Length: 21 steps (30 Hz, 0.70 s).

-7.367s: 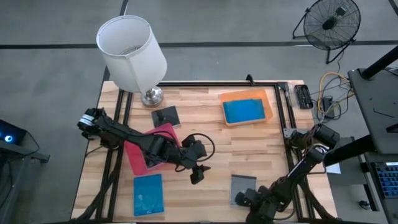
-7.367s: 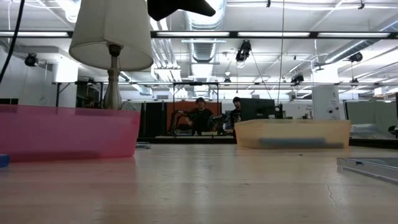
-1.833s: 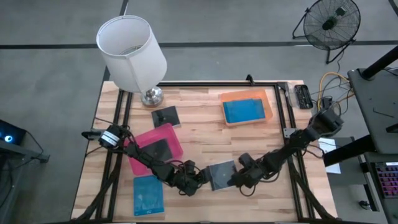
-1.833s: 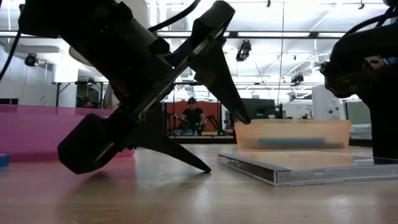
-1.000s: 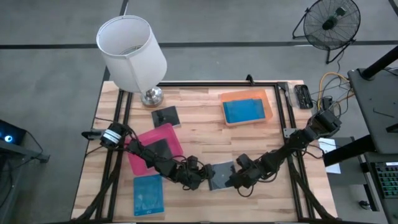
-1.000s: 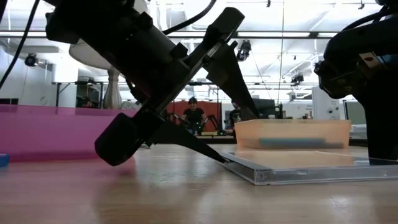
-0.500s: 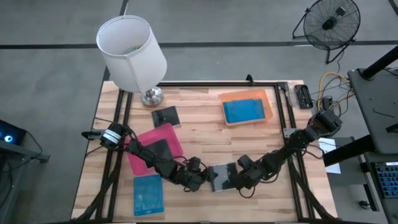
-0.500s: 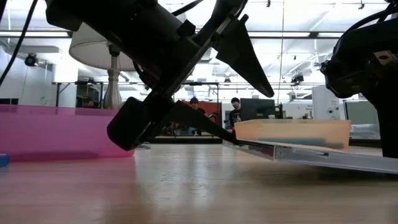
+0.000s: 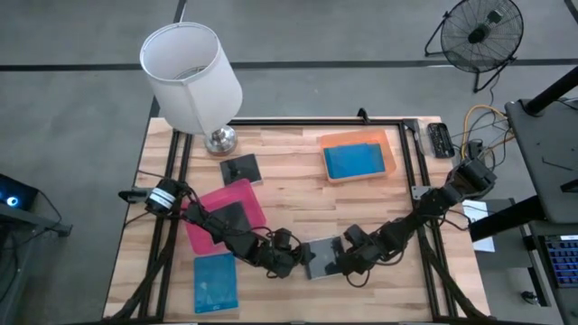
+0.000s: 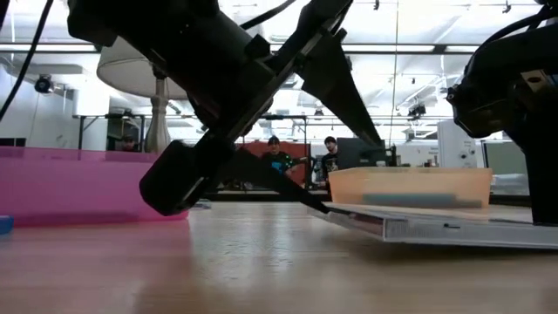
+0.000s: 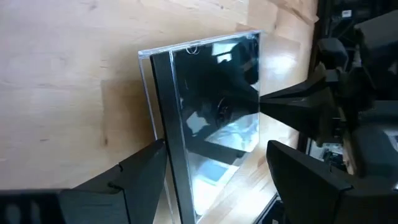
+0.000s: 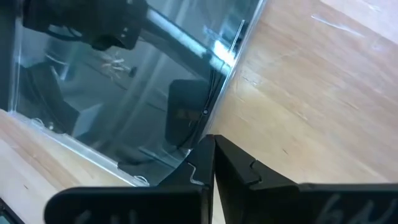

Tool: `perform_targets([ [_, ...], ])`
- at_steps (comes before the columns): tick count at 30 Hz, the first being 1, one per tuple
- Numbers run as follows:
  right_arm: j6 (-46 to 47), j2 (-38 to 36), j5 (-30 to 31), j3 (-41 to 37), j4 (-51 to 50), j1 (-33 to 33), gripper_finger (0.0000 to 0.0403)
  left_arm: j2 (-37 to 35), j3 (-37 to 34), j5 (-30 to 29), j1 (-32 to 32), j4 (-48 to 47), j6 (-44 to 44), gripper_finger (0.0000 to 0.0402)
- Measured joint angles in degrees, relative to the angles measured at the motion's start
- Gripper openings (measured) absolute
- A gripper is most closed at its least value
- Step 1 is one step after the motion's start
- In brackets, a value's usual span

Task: Pick & place jewel cases by type
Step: Put the bottom black CD case into the pink bin

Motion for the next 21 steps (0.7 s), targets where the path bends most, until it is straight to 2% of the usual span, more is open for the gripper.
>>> perform_targets([
  [7,0.00,0.11,0.02,0.09,0.44,-0.04,0.0009,-0.05,-0.02,2.60,0.02,-2.88,-1.52,0.0257],
  [21,-0.22,0.09,-0.16,0.10,0.09,-0.09,0.0009,1.91,0.70,2.63,0.00,-4.50,-3.70,0.0257],
])
